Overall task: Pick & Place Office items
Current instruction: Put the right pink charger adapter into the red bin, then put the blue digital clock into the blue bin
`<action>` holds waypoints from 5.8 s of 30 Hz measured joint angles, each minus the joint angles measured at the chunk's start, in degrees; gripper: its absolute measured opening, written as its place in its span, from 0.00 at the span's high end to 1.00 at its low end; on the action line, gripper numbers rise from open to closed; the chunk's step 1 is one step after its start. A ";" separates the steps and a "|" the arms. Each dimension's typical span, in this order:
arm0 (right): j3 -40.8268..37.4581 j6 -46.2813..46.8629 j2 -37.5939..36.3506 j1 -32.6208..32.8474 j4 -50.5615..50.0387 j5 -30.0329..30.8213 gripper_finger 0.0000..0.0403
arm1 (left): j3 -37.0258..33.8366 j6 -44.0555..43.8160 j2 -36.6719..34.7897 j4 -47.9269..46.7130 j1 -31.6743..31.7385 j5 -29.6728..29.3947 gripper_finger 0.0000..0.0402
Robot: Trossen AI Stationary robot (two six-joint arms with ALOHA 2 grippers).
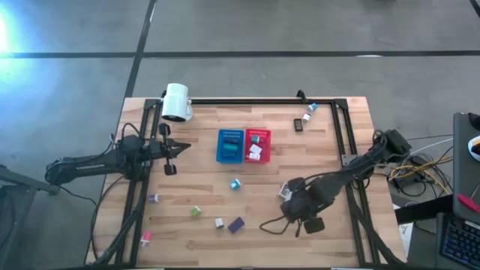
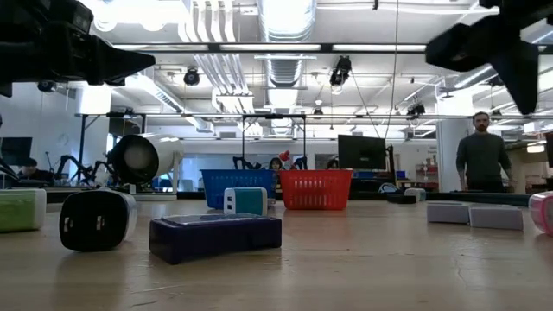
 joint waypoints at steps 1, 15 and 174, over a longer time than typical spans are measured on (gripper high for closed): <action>-0.14 -2.04 -0.05 0.03 0.41 0.59 0.58 | 0.00 0.02 0.00 0.03 0.00 -0.01 0.99; -0.30 -19.06 9.61 -0.14 2.97 3.91 0.32 | 0.00 0.67 0.33 -0.03 0.00 -2.17 0.99; 11.17 -15.50 0.29 -43.09 16.32 7.36 0.42 | -0.04 -0.86 0.87 0.96 -0.02 -2.36 0.99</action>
